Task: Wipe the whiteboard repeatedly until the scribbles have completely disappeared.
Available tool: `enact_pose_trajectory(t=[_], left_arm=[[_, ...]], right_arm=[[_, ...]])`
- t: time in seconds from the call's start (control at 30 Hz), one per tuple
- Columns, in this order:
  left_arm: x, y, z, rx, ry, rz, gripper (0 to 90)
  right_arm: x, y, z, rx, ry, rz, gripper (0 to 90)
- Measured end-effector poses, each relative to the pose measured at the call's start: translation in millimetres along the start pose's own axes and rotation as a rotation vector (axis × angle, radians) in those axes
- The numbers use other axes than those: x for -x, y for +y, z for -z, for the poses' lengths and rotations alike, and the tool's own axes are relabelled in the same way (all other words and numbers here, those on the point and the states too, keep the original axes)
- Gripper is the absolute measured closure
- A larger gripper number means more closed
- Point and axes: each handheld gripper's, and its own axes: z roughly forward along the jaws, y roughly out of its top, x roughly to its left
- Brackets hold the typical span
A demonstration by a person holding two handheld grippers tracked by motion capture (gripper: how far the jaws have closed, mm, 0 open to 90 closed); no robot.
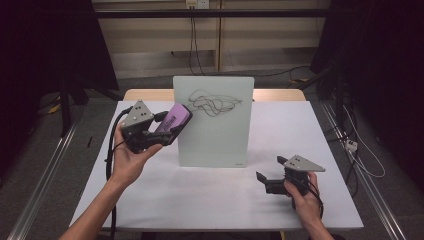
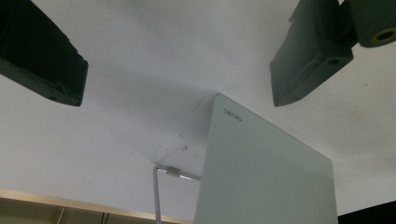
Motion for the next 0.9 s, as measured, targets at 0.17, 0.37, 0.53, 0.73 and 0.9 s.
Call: enact_pose_trajectory(t=[0.17, 0.37, 0.53, 0.73, 0.9], left_arm=[[-1.2, 6.7, -7.3, 0.003, 0.003, -0.007, 40.6], [-2.7, 13.5, -14.9, 0.025, 0.012, -0.018, 40.6], [-9.1, 23.2, -17.5, 0.035, 0.02, -0.023, 40.6], [-14.4, 27.9, -21.4, 0.056, 0.018, -0.017, 40.6], [-15.5, 34.5, -25.7, 0.066, 0.024, -0.046, 40.6]], right_arm=[[0.6, -0.2, 0.2, 0.0, -0.001, -0.002, 4.2], [0.1, -0.3, 0.1, -0.001, 0.003, -0.002, 4.2], [0.7, -0.5, -0.5, -0.004, 0.003, -0.004, 4.2], [0.6, -0.5, 0.0, -0.002, 0.004, -0.003, 4.2], [0.5, -0.6, -0.1, -0.004, 0.004, -0.005, 4.2]])
